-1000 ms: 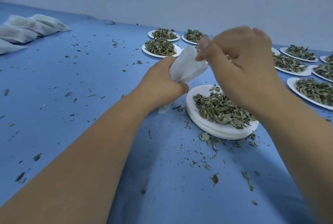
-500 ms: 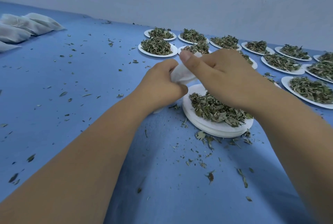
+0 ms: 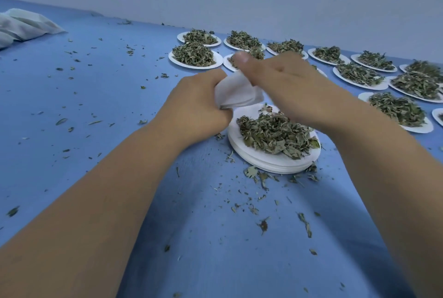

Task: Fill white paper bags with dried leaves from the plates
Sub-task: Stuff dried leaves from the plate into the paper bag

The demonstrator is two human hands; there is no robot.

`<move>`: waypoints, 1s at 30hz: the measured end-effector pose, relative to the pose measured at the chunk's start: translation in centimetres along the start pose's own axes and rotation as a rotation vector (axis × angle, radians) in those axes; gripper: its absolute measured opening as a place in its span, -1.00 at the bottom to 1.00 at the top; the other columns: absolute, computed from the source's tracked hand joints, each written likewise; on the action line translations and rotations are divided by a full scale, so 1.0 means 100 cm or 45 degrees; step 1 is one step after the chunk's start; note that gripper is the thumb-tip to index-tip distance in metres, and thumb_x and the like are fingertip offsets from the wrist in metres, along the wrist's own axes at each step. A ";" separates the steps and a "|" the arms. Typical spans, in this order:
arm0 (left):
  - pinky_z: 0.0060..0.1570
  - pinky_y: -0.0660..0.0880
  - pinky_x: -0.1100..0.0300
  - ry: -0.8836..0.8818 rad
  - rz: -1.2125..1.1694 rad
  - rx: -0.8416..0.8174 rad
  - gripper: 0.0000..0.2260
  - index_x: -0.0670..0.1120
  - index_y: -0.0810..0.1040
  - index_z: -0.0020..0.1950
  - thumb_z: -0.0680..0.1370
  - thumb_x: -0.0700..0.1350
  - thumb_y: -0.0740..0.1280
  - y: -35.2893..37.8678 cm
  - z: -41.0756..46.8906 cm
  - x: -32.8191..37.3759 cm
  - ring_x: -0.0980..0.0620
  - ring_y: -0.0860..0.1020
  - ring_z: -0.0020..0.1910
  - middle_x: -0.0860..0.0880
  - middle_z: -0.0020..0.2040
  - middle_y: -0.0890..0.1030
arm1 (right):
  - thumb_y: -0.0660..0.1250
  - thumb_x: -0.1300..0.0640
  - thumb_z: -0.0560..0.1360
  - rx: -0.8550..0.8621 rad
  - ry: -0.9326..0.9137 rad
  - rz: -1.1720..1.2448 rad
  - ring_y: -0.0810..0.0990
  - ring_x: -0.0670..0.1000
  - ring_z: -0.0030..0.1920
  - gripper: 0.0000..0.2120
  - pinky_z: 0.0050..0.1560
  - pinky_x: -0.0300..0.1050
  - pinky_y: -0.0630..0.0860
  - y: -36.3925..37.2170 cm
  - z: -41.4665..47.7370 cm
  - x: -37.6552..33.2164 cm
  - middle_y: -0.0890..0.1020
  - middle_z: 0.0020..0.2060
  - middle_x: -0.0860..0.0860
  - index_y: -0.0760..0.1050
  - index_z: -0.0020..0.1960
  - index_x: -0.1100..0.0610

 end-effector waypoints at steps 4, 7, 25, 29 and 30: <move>-0.30 0.27 0.12 -0.004 0.376 0.048 -0.80 0.05 0.48 -0.03 0.39 -0.17 0.34 -0.012 0.003 -0.007 -0.09 0.46 -0.14 0.07 -0.19 0.50 | 0.37 -0.31 0.50 0.085 0.060 -0.172 0.62 -0.28 -0.20 -0.77 -0.17 -0.10 0.49 -0.029 -0.019 0.029 0.66 -0.20 -0.30 0.66 -0.03 -0.20; -0.31 0.24 0.11 -0.035 0.402 0.022 -0.78 0.05 0.45 -0.01 0.40 -0.18 0.33 -0.012 0.003 -0.006 -0.09 0.43 -0.15 0.11 -0.23 0.43 | 0.38 -0.47 0.32 -0.428 0.260 -0.551 0.47 -0.46 0.09 -0.51 0.07 -0.21 0.42 -0.019 -0.030 0.053 0.47 0.12 -0.55 0.44 0.22 -0.49; -0.39 0.27 0.21 -0.029 0.238 -0.078 -0.67 0.23 0.32 0.02 0.39 0.01 0.41 -0.001 0.001 -0.004 0.15 0.43 -0.25 0.13 -0.18 0.48 | 0.45 -0.23 0.43 -0.195 0.133 -0.637 0.53 -0.31 0.05 -0.63 -0.14 -0.46 0.34 -0.022 -0.036 0.076 0.56 0.08 -0.33 0.50 0.22 -0.33; -0.39 0.29 0.20 -0.013 0.249 -0.080 -0.72 0.18 0.35 -0.03 0.40 -0.02 0.41 0.000 0.000 -0.002 0.15 0.44 -0.24 0.13 -0.19 0.48 | 0.53 -0.05 0.46 0.029 0.117 -0.460 0.55 -0.35 -0.14 -0.79 -0.23 -0.54 0.40 -0.027 -0.036 0.073 0.62 -0.12 -0.29 0.63 0.06 -0.26; -0.38 0.32 0.18 0.000 0.270 -0.086 -0.74 0.15 0.37 -0.03 0.40 -0.03 0.40 0.001 0.001 -0.001 0.12 0.45 -0.23 0.11 -0.18 0.49 | 0.54 -0.03 0.46 0.090 0.114 -0.412 0.57 -0.32 -0.19 -0.80 -0.26 -0.52 0.42 -0.030 -0.036 0.072 0.63 -0.17 -0.26 0.64 0.05 -0.24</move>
Point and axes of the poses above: each hand's wrist, its own z-axis towards the middle knuckle, its own y-axis out of the palm, x = y × z, the point moved 5 cm from there along z, towards the middle knuckle
